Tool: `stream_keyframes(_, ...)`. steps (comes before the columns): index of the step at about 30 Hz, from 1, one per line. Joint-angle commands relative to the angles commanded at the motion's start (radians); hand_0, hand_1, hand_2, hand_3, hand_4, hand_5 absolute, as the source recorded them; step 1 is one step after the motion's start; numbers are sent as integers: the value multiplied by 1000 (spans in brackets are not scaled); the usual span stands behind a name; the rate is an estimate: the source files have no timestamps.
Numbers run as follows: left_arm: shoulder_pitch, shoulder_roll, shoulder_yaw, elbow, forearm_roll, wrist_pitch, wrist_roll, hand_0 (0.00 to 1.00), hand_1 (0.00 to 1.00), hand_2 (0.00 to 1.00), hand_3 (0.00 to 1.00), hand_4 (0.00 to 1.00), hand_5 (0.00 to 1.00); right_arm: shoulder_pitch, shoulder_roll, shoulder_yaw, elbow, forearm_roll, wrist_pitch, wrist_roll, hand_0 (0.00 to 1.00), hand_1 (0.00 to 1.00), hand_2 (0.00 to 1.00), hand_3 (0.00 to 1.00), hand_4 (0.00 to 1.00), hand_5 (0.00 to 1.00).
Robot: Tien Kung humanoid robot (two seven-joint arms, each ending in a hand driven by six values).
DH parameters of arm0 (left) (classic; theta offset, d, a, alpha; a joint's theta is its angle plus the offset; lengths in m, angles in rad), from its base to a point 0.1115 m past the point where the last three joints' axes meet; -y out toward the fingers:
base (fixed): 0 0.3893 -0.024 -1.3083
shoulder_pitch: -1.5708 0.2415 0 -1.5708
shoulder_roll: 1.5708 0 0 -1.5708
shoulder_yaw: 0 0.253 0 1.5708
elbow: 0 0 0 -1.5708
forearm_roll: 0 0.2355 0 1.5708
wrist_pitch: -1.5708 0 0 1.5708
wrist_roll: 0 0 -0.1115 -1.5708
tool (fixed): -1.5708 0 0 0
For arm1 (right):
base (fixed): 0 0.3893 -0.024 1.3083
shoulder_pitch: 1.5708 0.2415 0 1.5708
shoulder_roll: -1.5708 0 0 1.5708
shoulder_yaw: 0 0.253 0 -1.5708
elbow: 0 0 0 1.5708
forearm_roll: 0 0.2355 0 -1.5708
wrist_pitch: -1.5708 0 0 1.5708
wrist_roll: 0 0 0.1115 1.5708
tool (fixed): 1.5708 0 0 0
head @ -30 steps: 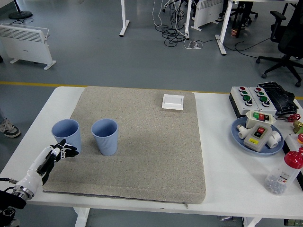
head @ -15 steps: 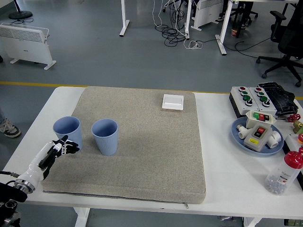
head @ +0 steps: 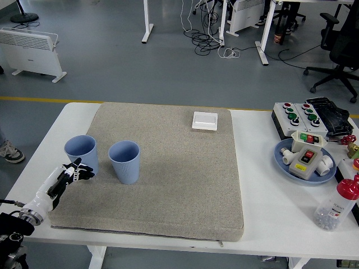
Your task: Push cup pick cup insert cup
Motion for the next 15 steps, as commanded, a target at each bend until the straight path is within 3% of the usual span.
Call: stream_keyframes(15,-60,-7,37,57,-22,-7,1,679,604,530,504,608,998,-9,5,-8,0,-2,2,-3,770,710,709,612,267,559)
